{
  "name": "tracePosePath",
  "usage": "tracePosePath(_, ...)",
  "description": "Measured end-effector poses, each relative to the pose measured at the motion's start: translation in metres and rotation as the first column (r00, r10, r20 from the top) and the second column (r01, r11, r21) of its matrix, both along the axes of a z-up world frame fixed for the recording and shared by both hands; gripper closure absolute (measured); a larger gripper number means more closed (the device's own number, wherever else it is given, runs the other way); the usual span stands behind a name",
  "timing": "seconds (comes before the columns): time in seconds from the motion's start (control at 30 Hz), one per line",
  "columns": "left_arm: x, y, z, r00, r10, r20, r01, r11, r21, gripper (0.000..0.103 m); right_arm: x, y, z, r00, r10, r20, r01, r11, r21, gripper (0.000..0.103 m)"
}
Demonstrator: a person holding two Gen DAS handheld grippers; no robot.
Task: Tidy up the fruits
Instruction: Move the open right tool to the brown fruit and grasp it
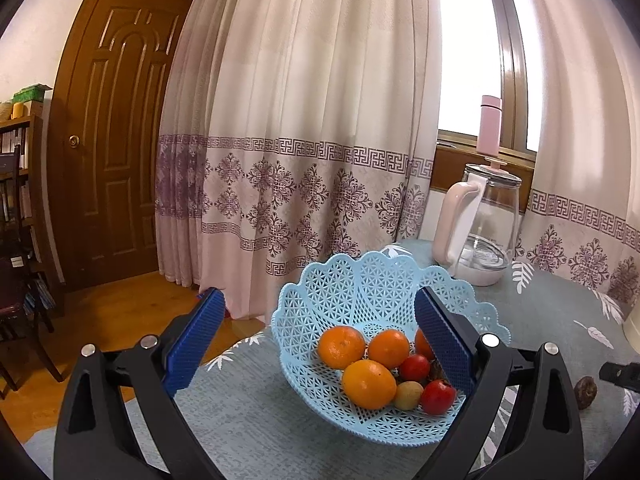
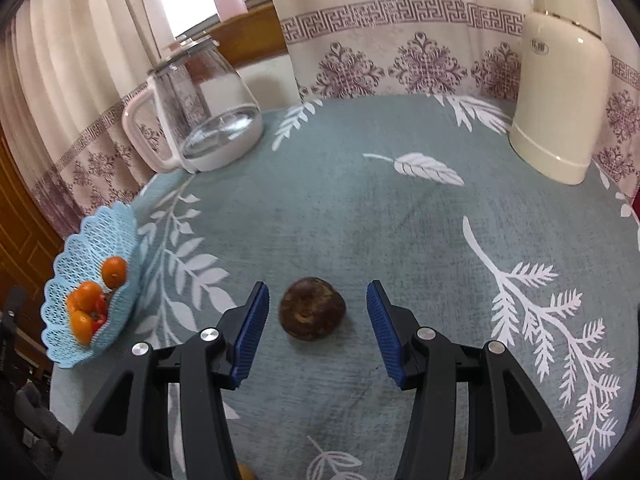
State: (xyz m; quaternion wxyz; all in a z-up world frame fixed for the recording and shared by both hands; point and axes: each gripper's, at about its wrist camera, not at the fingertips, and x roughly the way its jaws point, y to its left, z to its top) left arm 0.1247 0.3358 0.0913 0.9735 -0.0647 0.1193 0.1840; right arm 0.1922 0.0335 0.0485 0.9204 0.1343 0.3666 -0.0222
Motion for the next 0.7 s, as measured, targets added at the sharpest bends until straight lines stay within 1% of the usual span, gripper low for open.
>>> tracePosePath(0.23, -0.005, -0.004, 0.003, 0.999, 0.033, 0.031, -0.034, 0.998, 0.043, 0.006, 0.017, 0.007, -0.015, 0.999, 0.022, -0.038, -0.022, 1.0, -0.015, 0.051)
tracePosePath(0.33, -0.007, -0.004, 0.005, 0.999, 0.038, 0.032, -0.039, 0.998, 0.045, 0.006, 0.025, 0.012, -0.021, 0.998, 0.028, -0.05, -0.029, 0.999, -0.026, 0.051)
tracePosePath(0.43, -0.014, -0.005, 0.008, 0.999, 0.034, 0.036, -0.035, 0.998, 0.056, 0.006, 0.03, 0.016, -0.027, 0.998, 0.027, -0.063, -0.03, 0.998, -0.053, 0.051)
tracePosePath(0.6, -0.028, -0.018, 0.016, 0.998, 0.008, 0.062, -0.015, 0.994, 0.105, 0.004, 0.028, 0.022, -0.028, 0.998, 0.037, -0.059, -0.043, 0.994, -0.101, 0.051)
tracePosePath(0.7, -0.035, -0.027, 0.018, 0.998, -0.011, 0.066, 0.002, 0.991, 0.135, 0.003, 0.027, 0.022, -0.029, 0.997, 0.034, -0.062, -0.041, 0.993, -0.11, 0.057)
